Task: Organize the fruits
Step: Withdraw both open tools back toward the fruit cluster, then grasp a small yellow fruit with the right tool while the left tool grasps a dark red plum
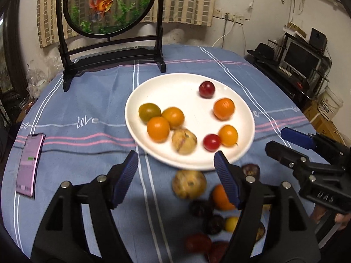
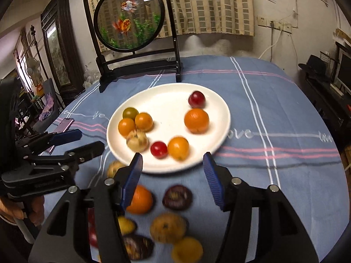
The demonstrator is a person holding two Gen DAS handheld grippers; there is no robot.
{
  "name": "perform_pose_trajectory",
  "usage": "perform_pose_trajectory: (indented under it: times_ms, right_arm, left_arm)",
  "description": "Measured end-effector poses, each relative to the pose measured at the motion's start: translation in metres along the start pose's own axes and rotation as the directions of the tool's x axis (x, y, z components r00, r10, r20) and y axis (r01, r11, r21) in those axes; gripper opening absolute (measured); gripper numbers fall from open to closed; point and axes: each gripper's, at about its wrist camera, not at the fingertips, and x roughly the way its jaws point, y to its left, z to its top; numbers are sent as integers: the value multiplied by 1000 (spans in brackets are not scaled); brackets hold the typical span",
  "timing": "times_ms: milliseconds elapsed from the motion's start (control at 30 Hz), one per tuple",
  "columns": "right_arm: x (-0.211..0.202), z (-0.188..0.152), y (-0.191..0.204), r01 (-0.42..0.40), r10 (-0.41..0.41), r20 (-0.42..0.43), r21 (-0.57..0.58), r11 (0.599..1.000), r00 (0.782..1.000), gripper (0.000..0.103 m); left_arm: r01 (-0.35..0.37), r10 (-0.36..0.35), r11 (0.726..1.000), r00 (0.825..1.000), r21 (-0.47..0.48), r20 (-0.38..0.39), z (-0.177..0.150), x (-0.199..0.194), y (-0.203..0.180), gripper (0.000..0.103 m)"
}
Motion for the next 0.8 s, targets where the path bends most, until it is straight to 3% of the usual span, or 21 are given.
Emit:
perform_pose_trajectory:
  times_ms: [500,800]
  right_arm:
    - [-49,-83,-2,37,-36,-48,30,999,998,60]
    - [-55,-115,36,-38,31,-108,-67,997,994,60]
  left_arm:
    - [39,-39,999,998,2,-46,-71,-39,-8,79]
    - [6,-9,999,996,-44,-90,-99,-40,9,80]
